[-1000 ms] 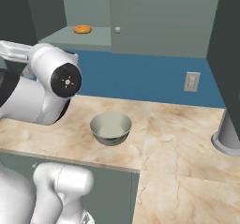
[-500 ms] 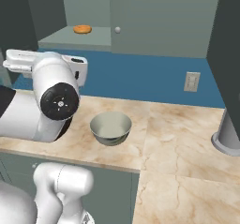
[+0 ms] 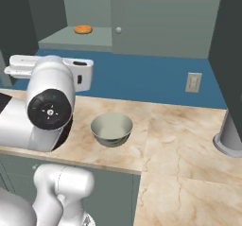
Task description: Open the cabinet. Pick the banana and kiwi from the cabinet and place them into the bowl. Then close the cabinet.
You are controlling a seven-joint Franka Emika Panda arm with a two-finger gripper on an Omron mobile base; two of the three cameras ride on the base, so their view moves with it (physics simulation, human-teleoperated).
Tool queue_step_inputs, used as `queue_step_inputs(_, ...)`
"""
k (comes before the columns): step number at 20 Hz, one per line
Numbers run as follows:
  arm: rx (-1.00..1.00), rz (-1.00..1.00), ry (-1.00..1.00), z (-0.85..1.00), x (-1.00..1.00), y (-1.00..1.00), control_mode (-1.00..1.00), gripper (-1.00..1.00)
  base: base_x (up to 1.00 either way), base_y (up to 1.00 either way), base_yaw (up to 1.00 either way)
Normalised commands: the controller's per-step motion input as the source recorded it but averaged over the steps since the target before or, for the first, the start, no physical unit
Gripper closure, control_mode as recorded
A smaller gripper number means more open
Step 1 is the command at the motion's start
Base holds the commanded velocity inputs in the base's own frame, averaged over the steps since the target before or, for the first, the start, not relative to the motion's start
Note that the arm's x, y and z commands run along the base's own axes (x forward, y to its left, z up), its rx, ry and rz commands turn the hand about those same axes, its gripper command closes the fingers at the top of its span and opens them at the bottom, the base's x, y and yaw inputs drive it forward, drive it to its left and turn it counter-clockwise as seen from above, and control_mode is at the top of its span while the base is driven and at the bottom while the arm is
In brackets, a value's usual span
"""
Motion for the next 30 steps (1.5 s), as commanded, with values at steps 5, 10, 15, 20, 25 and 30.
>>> queue_step_inputs(5, -0.07, -0.15, 0.0, 0.0, -0.02, -0.15, -1.0, -1.0, 0.0, 0.0, 0.0)
queue_step_inputs(10, -0.07, -0.14, -0.04, -0.01, 0.0, -0.02, -1.0, -1.0, 0.0, 0.0, 0.0)
queue_step_inputs(15, -0.06, -0.06, -0.16, -0.04, 0.02, 0.0, -1.0, -1.0, 0.0, 0.0, 0.0)
queue_step_inputs(20, 0.0, -0.04, -0.16, 0.0, 0.0, 0.0, -1.0, -1.0, 0.0, 0.0, 0.0)
queue_step_inputs(25, 0.0, -0.03, -0.05, 0.0, 0.0, 0.0, -1.0, -1.0, 0.0, 0.0, 0.0)
queue_step_inputs(30, 0.0, 0.0, -0.01, 0.0, 0.0, -0.1, -1.0, -1.0, 0.0, 0.0, 0.0)
